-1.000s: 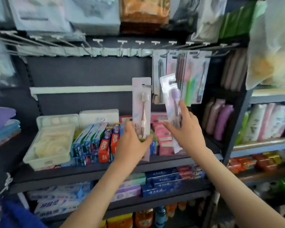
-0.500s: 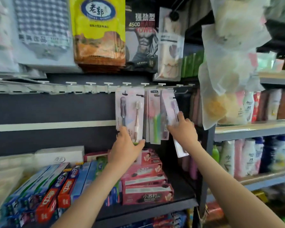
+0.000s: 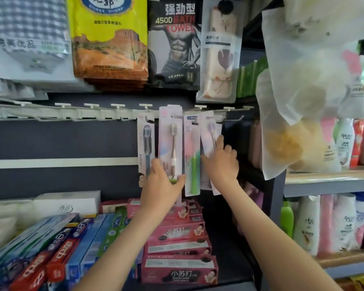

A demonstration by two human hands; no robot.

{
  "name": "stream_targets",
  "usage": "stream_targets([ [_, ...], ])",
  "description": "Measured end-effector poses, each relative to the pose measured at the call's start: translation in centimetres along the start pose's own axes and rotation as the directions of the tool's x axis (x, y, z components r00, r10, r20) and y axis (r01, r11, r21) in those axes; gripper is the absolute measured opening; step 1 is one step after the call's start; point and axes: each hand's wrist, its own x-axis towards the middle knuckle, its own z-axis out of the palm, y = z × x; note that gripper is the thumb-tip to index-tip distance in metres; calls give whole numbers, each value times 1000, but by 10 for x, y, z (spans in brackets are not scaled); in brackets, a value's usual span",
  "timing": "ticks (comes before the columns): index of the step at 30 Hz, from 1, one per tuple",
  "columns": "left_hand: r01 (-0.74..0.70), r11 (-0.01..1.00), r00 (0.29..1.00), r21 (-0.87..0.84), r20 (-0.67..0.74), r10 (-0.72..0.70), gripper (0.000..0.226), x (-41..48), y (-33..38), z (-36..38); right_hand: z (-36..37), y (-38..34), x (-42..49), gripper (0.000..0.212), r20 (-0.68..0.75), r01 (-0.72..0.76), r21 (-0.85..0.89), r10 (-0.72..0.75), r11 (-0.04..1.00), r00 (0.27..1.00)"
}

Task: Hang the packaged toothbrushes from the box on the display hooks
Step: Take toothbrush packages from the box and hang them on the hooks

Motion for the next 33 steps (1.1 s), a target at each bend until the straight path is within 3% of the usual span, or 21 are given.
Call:
stream_targets([
  [9,1,1000,1000,11,5,-1,47,1,2,13,6,23,-9,75,-82,-36,54,41,998,996],
  [18,-7,999,1000,48,-5,7,53,-4,6,16,6,15,4,87,140,-80,145,59,986,988],
  [21,-19,997,1000,74,6,19,53,-9,6,14,-1,14,-11,77,99,-45,169,28,985,995],
  [24,-38,992,999,118,22,35,54,-13,4,15,-15,6,-37,52,-24,33,511,-24,859,999],
  [26,-75,988,997,137,39,70,55,-15,5,16,-29,-4,-58,41,2,43,697,-63,715,998],
  [28,-127,982,991,138,53,121,55,-19,10,19,-37,-14,-75,36,73,20,766,-118,643,990],
  [33,-332,914,942,233,24,336,61,-28,15,27,-36,-25,-81,69,149,-91,809,-53,581,987],
])
